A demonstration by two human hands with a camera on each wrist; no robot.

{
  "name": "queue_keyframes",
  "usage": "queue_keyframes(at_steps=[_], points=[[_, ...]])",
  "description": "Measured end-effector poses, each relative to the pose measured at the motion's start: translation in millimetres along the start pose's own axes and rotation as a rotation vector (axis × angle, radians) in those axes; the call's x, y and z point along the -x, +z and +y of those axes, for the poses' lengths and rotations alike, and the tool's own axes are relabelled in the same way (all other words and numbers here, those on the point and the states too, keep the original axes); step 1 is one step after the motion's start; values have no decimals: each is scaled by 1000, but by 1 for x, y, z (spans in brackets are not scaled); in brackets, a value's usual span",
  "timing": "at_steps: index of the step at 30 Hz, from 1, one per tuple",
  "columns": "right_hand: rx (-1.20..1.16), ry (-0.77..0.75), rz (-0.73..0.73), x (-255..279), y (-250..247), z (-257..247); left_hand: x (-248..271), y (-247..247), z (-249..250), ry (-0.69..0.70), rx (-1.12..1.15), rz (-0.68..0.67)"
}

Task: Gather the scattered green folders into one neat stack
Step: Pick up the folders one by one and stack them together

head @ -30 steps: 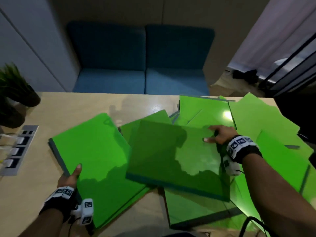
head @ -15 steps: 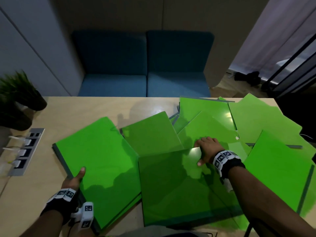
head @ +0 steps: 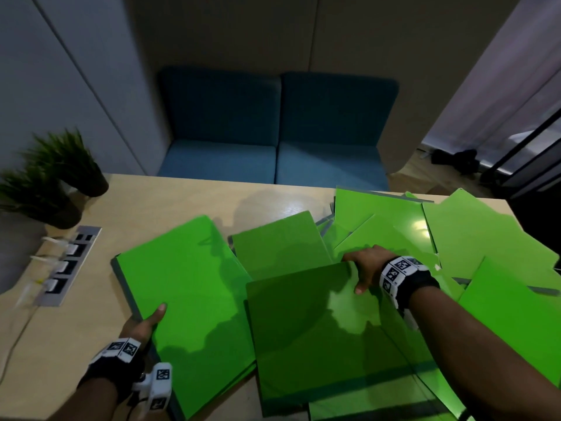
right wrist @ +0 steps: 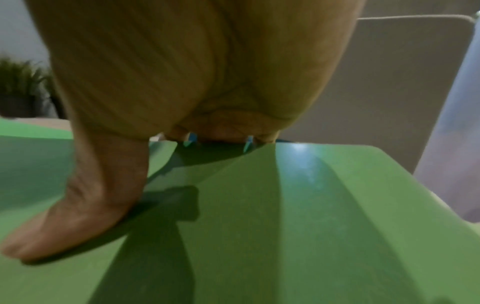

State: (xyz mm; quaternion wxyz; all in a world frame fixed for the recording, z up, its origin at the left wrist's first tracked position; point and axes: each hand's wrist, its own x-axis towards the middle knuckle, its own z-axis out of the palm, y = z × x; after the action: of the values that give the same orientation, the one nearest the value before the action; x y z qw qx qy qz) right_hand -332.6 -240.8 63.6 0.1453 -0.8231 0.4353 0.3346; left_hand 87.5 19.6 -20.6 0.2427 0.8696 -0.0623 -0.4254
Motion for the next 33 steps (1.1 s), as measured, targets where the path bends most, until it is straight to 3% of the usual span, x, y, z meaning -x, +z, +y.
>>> queue_keyframes(at_steps=[11, 26, 33], points=[[45, 13, 26, -1, 44, -12, 10, -2, 2, -36, 24, 15], [-49, 88, -74, 1, 13, -18, -1, 1, -3, -6, 38, 15], [-204, -27, -43, 2, -18, -11, 3, 0, -1, 24, 122, -11]])
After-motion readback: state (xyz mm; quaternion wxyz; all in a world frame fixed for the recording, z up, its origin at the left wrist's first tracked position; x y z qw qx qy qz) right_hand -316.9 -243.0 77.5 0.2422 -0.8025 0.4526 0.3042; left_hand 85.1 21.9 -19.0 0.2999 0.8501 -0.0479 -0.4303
